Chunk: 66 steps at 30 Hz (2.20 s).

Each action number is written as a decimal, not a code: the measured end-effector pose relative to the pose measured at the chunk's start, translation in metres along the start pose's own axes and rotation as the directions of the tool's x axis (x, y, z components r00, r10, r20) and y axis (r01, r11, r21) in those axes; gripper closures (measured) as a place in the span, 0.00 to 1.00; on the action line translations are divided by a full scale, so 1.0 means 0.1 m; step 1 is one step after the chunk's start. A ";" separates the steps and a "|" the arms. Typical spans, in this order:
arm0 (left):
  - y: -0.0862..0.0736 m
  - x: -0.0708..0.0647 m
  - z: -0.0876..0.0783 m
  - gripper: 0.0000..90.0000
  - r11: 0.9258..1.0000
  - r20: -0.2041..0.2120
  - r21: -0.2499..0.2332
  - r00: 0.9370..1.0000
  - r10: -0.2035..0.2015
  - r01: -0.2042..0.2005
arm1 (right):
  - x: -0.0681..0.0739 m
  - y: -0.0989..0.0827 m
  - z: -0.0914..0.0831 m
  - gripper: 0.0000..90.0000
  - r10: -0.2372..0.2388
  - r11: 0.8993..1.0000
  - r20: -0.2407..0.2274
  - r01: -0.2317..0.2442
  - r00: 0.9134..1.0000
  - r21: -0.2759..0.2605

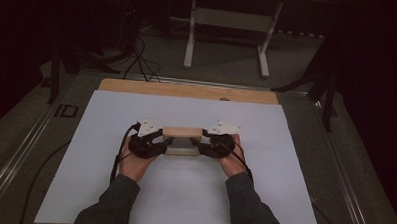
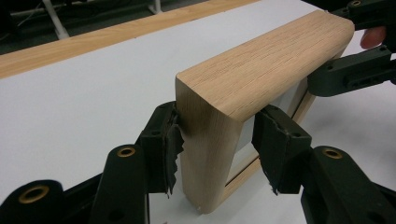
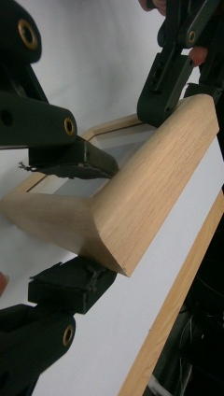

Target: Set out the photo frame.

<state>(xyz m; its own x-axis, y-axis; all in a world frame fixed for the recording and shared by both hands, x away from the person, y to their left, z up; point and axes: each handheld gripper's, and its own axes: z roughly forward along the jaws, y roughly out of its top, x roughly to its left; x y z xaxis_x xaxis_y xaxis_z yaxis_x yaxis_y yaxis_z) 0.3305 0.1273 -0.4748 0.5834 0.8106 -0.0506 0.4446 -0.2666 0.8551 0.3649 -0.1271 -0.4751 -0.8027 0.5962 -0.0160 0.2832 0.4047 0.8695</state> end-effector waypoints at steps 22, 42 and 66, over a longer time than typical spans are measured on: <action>0.03 0.06 0.15 0.57 0.999 -0.018 0.003 0.999 -0.037 0.037 | -0.11 0.00 0.11 0.54 0.050 0.999 0.016 -0.050 0.999 0.010; 0.04 0.12 0.22 0.56 0.993 0.027 -0.002 0.993 -0.114 0.114 | -0.15 -0.01 0.12 0.53 0.105 0.994 0.023 -0.105 0.994 0.009; -0.15 0.18 0.42 0.56 0.985 0.036 0.070 0.987 -0.159 0.156 | -0.22 -0.15 0.21 0.56 0.153 0.986 0.030 -0.154 0.988 0.062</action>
<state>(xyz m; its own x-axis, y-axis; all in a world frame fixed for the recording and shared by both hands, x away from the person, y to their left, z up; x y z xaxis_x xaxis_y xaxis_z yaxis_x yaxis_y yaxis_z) 0.3625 0.1238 -0.5097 0.5297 0.8233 -0.2041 0.5763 -0.1727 0.7988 0.3899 -0.1318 -0.4985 -0.7340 0.6714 0.1021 0.4354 0.3499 0.8295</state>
